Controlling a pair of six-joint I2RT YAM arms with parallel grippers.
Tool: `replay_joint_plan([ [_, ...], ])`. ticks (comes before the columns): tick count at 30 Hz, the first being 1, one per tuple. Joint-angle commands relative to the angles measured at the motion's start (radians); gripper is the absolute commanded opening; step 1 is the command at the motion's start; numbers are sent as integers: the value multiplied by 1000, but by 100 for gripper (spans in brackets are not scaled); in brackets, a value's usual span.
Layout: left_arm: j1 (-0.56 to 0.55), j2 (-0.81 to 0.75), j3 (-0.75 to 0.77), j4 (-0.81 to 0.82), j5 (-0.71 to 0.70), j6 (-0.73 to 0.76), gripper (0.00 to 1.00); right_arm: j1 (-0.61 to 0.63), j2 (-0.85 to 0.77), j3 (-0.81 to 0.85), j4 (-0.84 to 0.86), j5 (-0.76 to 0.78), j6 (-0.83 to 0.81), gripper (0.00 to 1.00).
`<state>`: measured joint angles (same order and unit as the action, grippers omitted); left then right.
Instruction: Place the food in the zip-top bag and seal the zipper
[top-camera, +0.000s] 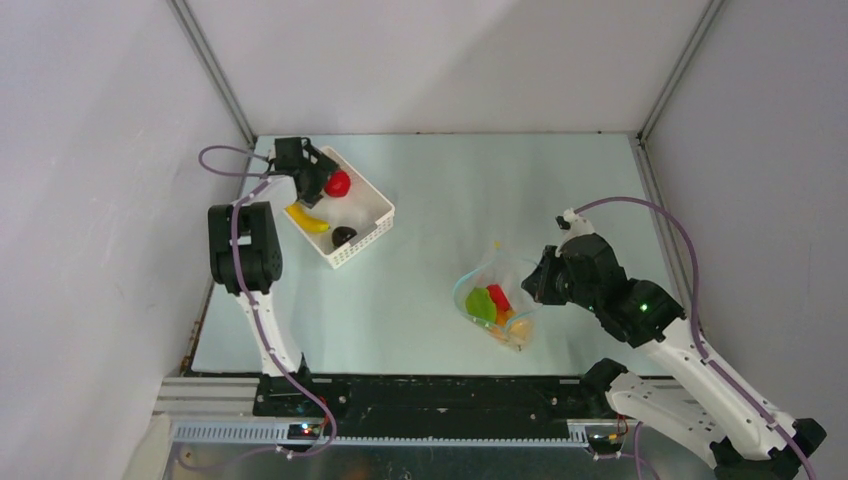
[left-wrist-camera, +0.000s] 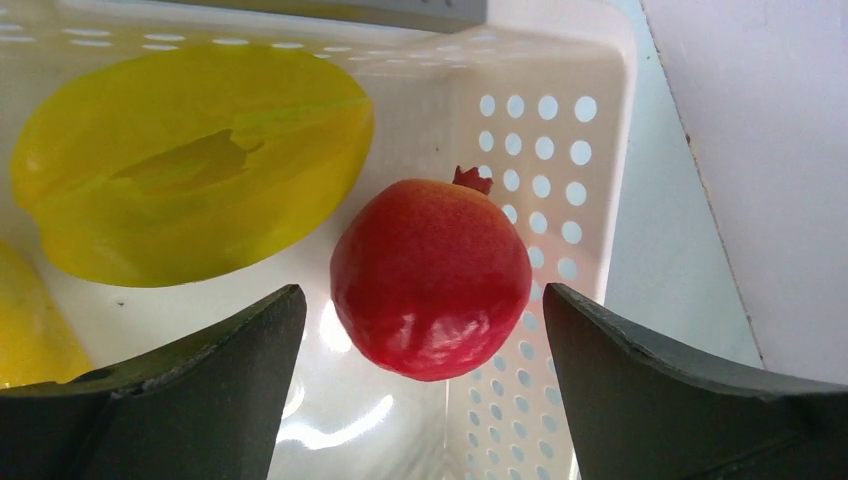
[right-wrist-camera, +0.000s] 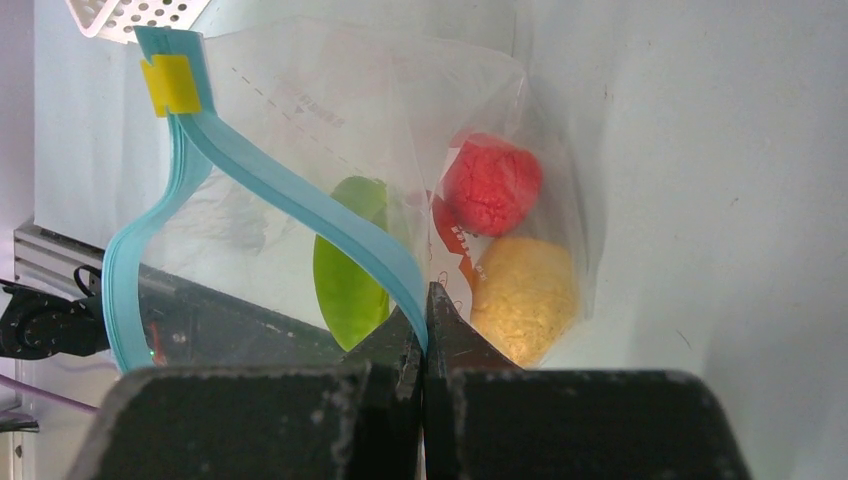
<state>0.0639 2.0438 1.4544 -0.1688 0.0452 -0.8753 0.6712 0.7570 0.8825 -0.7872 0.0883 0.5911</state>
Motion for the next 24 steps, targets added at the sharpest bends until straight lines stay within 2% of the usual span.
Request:
replay_joint_plan([
  [1,5,14,-4,58,32,-45,94,-5,2,4,27,-1,-16,0],
  [24,5,27,-40,77,47,-91,87,-8,6,4,36,17,-15,0],
])
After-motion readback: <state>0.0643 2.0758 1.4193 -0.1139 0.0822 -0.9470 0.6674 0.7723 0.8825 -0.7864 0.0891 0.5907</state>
